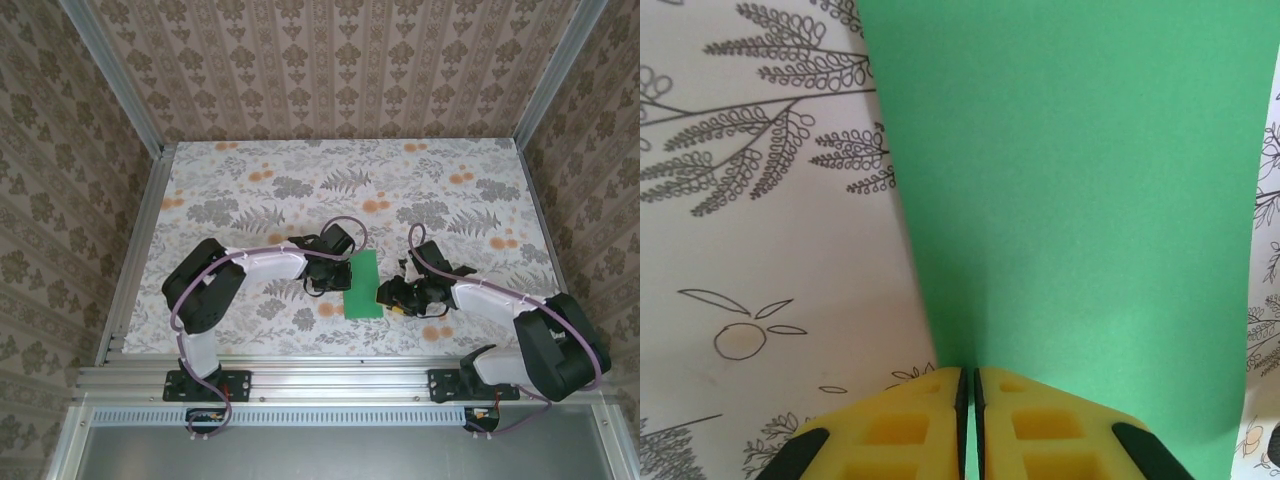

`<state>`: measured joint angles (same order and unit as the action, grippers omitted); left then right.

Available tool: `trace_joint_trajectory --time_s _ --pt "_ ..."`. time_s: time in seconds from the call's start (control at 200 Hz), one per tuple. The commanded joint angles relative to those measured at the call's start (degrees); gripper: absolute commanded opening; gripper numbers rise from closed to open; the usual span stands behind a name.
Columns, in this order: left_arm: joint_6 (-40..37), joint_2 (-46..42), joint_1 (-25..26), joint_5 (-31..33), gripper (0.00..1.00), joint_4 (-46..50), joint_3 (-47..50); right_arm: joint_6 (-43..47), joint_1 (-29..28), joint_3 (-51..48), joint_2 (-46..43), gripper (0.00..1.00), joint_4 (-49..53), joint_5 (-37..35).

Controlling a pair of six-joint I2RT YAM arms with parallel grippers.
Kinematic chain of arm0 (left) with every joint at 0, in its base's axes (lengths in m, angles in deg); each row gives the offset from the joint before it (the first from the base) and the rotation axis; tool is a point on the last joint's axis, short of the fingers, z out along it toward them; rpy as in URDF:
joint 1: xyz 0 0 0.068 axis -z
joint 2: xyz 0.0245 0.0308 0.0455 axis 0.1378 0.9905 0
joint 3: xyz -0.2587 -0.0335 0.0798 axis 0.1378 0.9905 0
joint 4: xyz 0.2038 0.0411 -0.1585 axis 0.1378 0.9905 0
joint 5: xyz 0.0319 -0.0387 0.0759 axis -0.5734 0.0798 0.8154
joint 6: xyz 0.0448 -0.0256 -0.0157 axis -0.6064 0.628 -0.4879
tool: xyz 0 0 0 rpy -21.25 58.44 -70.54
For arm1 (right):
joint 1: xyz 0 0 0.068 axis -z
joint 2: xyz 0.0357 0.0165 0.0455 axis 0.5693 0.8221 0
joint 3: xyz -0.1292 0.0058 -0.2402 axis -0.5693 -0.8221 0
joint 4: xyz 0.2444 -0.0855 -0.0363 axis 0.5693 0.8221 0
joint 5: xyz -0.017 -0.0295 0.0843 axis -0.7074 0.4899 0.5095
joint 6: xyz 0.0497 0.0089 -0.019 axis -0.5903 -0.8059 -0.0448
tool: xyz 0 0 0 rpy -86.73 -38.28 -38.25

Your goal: Fold a paper plane with a square sheet of paper (pick it up from the middle)

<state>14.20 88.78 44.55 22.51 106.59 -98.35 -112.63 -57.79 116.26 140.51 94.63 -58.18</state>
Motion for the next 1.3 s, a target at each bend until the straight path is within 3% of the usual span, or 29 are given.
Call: trace_joint_trajectory --time_s 0.0,0.63,1.15,1.295 --pt "-1.6 1.2 0.2 0.3 0.13 1.1 1.1 -0.1 -0.2 -0.5 1.0 0.43 -1.0 1.0" --pt "-1.8 0.8 0.3 0.6 0.13 1.5 2.1 -3.4 -0.4 -1.0 6.5 0.43 -9.8 5.1" --pt "-2.3 1.0 0.4 0.6 0.13 2.1 1.6 -1.6 -0.1 1.8 7.8 0.48 -11.3 6.9" --pt "-2.3 1.2 0.5 0.6 0.13 2.2 1.5 1.7 0.4 5.0 8.1 0.5 -6.9 6.0"
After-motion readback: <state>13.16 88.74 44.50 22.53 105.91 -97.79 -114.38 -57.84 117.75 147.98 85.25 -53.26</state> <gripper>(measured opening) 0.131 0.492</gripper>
